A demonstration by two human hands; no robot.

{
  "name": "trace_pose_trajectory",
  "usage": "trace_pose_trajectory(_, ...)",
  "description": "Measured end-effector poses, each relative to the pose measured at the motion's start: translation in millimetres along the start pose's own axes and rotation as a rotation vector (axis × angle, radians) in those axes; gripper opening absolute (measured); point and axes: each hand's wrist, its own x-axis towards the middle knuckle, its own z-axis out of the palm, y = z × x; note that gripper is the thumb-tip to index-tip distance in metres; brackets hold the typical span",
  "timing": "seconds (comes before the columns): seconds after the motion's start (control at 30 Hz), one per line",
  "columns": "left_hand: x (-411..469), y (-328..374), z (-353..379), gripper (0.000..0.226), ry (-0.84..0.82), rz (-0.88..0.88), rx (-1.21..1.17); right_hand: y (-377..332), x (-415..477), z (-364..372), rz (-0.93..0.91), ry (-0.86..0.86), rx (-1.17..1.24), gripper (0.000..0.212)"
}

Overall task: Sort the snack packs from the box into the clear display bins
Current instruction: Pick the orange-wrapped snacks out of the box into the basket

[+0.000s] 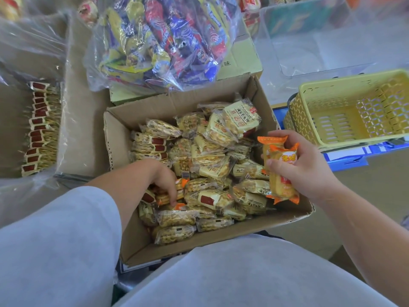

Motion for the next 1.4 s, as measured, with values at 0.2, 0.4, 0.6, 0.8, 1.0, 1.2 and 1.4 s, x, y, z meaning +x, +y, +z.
trace_pose_trajectory(0.2,-2,2,8,0.102,0.037,0.055,0.118,-2,0,1,0.005,0.003,-0.027,0.050)
trace_pose_trajectory(0.4,-9,6,15,0.090,0.134,0.158,0.165,-3,1,5,0.016,0.027,-0.047,0.050)
trace_pose_trajectory(0.6,-14,5,22,0.094,0.187,0.235,0.211,-4,2,6,0.023,0.048,-0.078,0.048)
trace_pose_trajectory(0.8,-23,3,23,0.063,0.278,0.330,0.192,-6,2,8,0.028,0.059,-0.096,0.047)
trace_pose_trajectory(1.0,-35,-4,21,0.058,0.436,0.346,0.103,-8,1,8,0.034,0.060,-0.089,0.047)
trace_pose_trajectory(1.2,-41,-12,27,0.055,0.560,0.375,-0.101,-10,0,7,0.055,0.031,-0.072,0.046)
trace_pose_trajectory(1.4,-40,-9,41,0.072,0.457,0.281,-0.028,-14,-1,5,0.085,-0.004,-0.041,0.053)
